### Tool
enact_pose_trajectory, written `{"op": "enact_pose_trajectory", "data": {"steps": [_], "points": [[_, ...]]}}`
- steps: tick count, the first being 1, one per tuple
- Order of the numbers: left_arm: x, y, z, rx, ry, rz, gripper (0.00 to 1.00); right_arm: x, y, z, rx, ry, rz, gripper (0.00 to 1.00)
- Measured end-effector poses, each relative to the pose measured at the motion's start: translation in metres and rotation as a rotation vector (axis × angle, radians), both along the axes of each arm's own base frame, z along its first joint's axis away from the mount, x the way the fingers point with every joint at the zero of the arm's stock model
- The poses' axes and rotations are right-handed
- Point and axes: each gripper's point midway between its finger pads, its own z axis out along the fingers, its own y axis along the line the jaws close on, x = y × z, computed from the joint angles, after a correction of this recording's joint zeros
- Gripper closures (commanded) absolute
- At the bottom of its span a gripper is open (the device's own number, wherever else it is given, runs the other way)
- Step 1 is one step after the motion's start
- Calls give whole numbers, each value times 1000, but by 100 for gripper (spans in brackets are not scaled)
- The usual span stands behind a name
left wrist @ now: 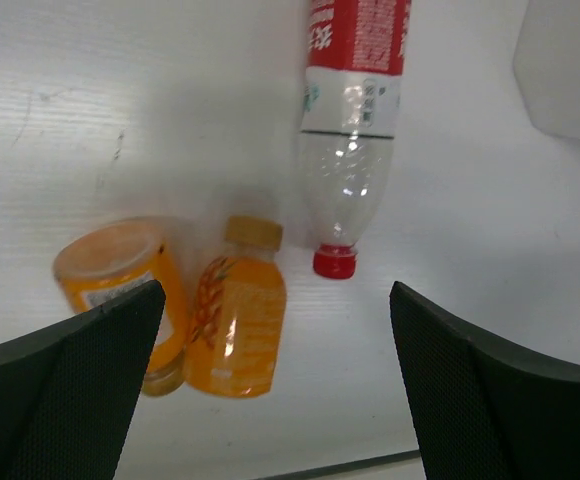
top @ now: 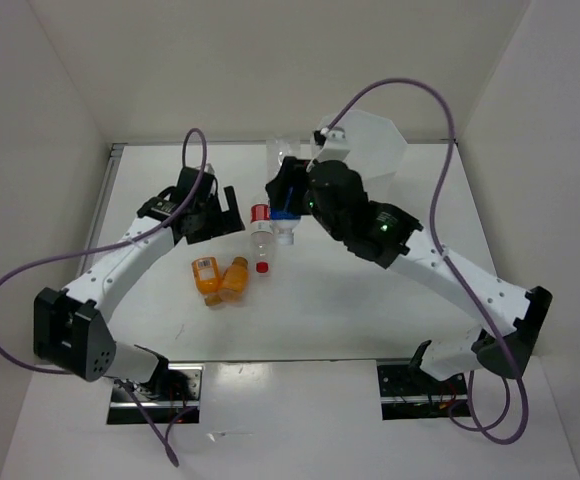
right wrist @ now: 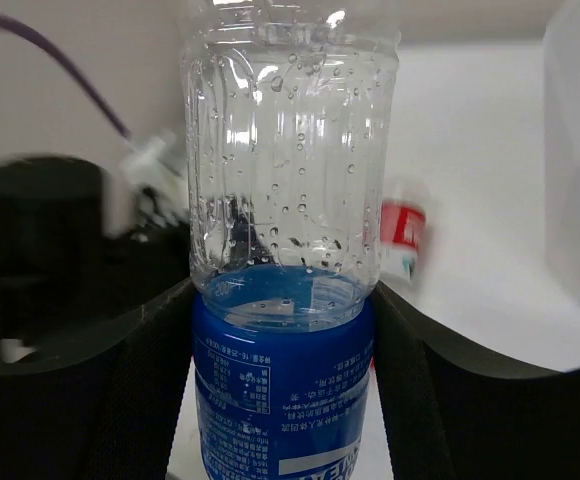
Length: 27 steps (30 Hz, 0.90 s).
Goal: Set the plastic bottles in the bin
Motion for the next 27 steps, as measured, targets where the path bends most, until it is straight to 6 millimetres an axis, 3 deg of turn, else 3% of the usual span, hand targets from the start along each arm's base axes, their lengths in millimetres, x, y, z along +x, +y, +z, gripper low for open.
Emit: {"op": "enact_pose_trajectory", "data": {"steps": [2,4,7,9,13,18,23,27], "points": [[18,-13,-5,-26,-2,-14,0,5,-9,56,43,-120,-14,66],[35,-24,-12,-36,4,-15,0,13,-23,96,56,-212,-51,66],[58,-40,-24,-23,13,-24,0,40,-56,137,50,-314,-145,64],[74,-51,-32,-27,4,-35,0,65,-86,151,23,-357,-232,64],[93,-70,-55,-36,13,-70,0,126,-138,147,-72,-373,-386,62],[114,-90,-76,-9,18,-109,0,183,-169,96,-191,-289,-446,62],[114,-96,-92,9,35,-137,0,207,-178,57,-243,-213,-467,59],[115,-96,-108,35,56,-132,0,211,-192,54,-226,-197,-500,48]]}}
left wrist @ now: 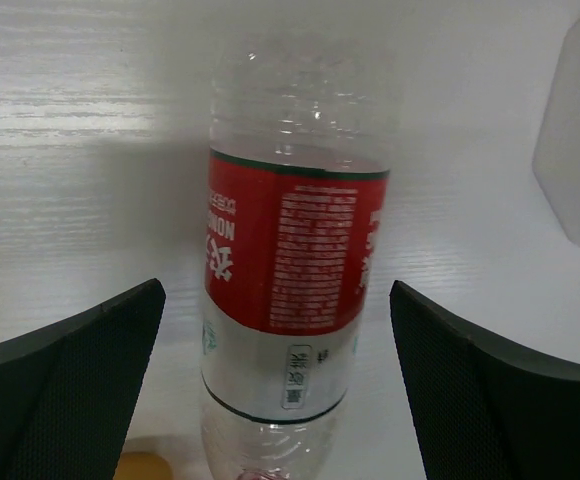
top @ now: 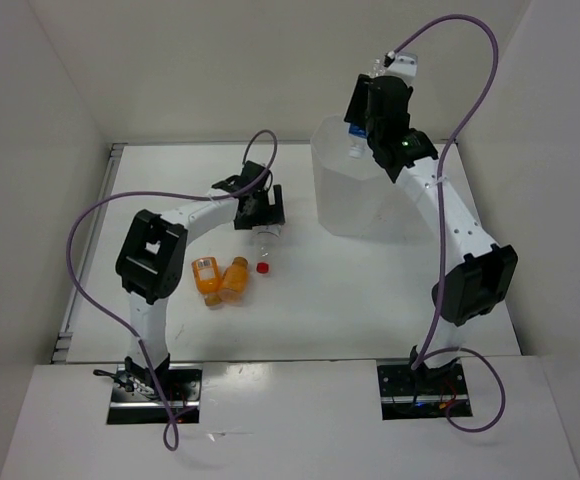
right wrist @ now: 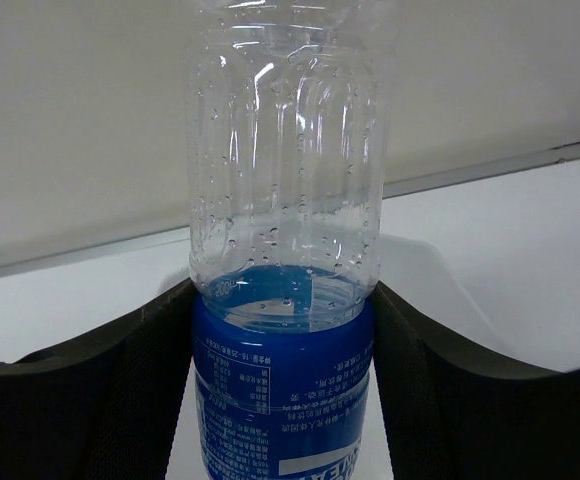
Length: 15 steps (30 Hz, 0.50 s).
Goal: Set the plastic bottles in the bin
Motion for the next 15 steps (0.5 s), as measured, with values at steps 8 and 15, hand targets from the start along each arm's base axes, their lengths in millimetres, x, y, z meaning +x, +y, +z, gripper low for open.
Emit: {"op": "enact_pose_trajectory", "data": {"steps": [8,15], "points": [[-6,0,-23,69,29,7,1,-2,-10,-28,8,52,-23,36],[-5,-4,-33,105,36,9,24,-2,-7,-34,37,59,-22,12]]}}
